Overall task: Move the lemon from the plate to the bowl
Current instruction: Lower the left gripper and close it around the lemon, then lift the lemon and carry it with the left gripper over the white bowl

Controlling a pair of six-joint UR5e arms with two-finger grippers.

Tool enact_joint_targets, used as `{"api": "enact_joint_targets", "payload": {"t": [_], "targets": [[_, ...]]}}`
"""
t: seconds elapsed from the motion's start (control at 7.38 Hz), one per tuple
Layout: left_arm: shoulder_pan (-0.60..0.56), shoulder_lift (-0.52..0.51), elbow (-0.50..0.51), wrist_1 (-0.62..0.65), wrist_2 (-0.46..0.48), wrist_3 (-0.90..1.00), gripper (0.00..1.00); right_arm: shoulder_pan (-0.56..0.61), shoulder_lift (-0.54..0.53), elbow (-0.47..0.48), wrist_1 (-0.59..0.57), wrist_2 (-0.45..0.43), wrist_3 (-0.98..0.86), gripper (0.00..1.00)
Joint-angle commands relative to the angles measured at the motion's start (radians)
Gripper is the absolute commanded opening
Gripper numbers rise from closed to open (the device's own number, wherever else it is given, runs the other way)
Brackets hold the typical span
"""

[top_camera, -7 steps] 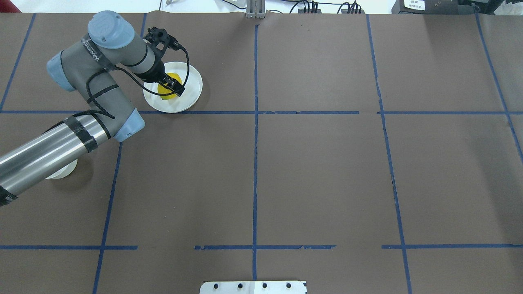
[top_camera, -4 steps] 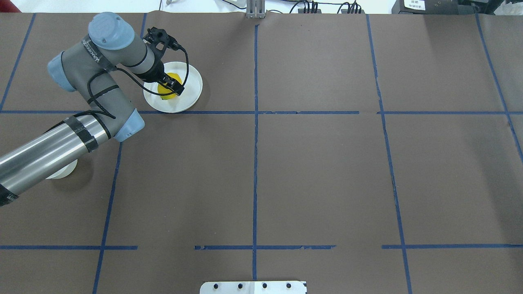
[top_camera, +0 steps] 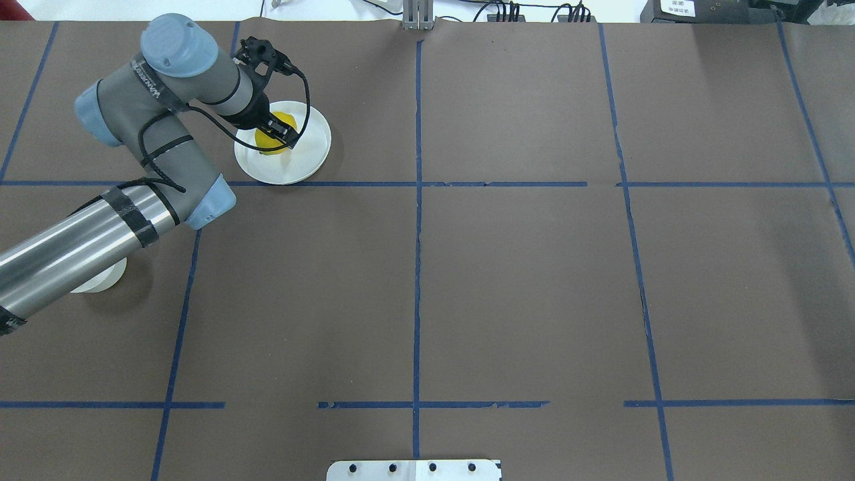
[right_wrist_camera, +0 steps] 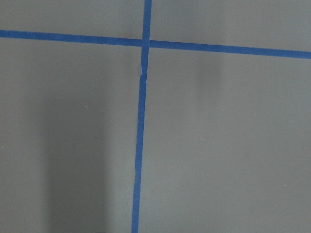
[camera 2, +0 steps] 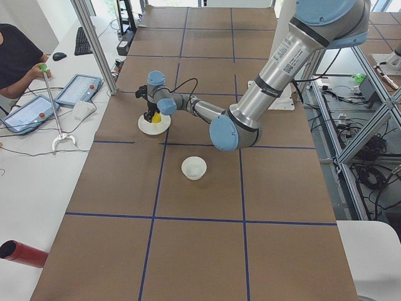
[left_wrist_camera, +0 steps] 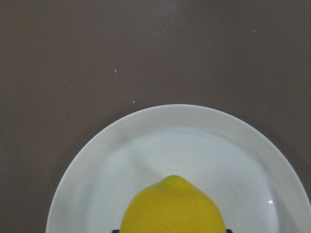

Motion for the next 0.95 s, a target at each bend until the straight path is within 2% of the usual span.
{"api": "enact_joint_targets", "payload": {"t": [0.0,0.27,0.41,0.54,0.81], "targets": [[-0.01,0.246,-0.3,0.003,-0.002,-0.006,0.0,0.0,0.0,0.0,0.0,0.0,0.0,1.0],[-0.013,0.525,-0.5,0.003,-0.003,-0.004,0.0,0.0,0.0,0.0,0.0,0.0,0.0,1.0],[-0.013,0.654,-0.555,-0.006,0.001,-0.004,0.0,0.0,0.0,0.0,0.0,0.0,0.0,1.0],[-0.014,0.725,-0.582,-0.006,0.0,-0.007,0.0,0.0,0.0,0.0,0.0,0.0,0.0,1.0],[-0.011,0.741,-0.58,-0.005,0.0,-0.051,0.0,0.0,0.0,0.0,0.0,0.0,0.0,1.0]]}}
